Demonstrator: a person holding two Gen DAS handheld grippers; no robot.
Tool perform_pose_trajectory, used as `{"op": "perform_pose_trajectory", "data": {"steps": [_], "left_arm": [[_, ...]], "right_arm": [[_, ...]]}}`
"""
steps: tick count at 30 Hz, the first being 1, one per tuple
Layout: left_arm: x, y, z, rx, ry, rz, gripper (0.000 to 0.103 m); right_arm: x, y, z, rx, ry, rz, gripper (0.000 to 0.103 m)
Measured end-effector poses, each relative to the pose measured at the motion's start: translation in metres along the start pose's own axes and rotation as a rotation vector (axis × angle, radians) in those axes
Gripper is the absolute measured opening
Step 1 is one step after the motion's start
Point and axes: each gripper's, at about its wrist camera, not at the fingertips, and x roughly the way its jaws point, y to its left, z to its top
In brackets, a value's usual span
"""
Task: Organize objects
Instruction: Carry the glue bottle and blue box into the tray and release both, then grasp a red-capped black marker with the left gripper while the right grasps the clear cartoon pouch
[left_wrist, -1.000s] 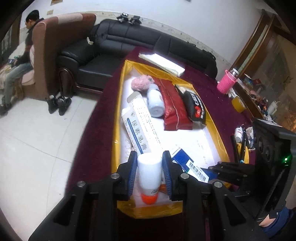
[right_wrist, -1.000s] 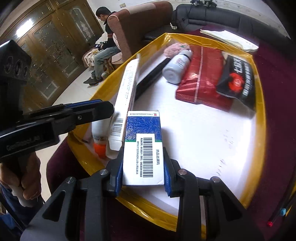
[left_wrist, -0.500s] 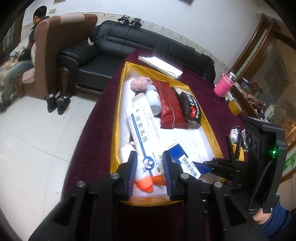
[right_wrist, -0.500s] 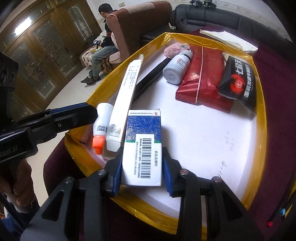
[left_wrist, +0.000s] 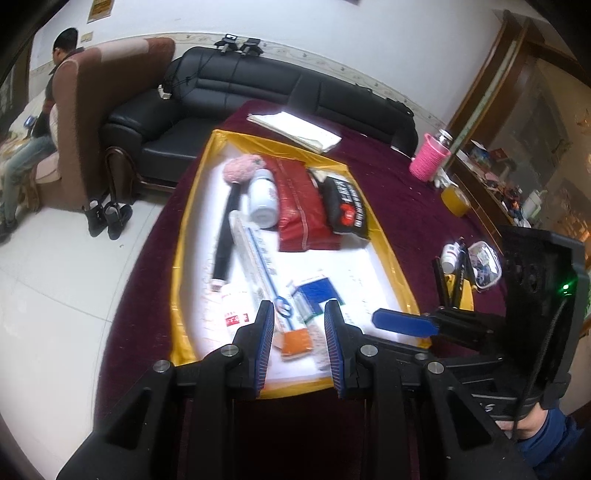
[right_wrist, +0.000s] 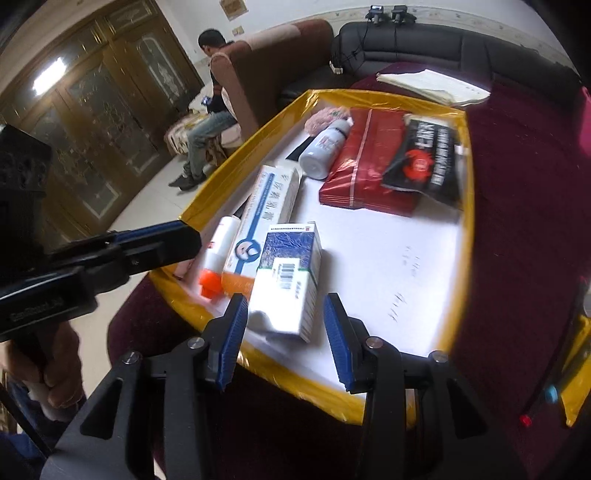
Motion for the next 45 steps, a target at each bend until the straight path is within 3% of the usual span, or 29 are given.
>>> {"op": "perform_pose_trajectory", "data": {"steps": [8, 23, 27, 29, 36, 39, 45], "left_arm": [[0.019, -0.059, 0.001, 0.098, 0.044, -0.033, 0.024], [0.081, -0.17, -0.007, 0.265, 0.191, -0.086, 0.024], [0.099, -0.187, -0.001, 0.268, 0.22, -0.076, 0.024], [0.109, -0.193, 0.005, 0.263, 0.224, -0.061, 0.024], [0.152, -0.212, 0.024, 0.265, 0.286, -0.043, 0.024], [0.171, -0.216, 0.031, 0.247, 0.32, -0.034, 0.024], [0.187, -0.227, 0.032, 0.24, 0.355, -0.055, 0.024]], "right_arm": [[-0.047, -0.043, -0.015, 0.111, -0.09, 0.048, 0.045], [-0.119, -0.149, -0.061, 0.343, -0.232, 0.018, 0.047], [-0.157, -0.18, -0.066, 0.391, -0.296, -0.046, 0.047], [-0.174, -0.194, -0.064, 0.402, -0.331, -0.089, 0.053], [-0.206, -0.248, -0.058, 0.432, -0.409, -0.409, 0.059], [-0.209, -0.266, -0.068, 0.463, -0.464, -0.439, 0.059], [-0.211, -0.284, -0.082, 0.498, -0.53, -0.399, 0.059]]}}
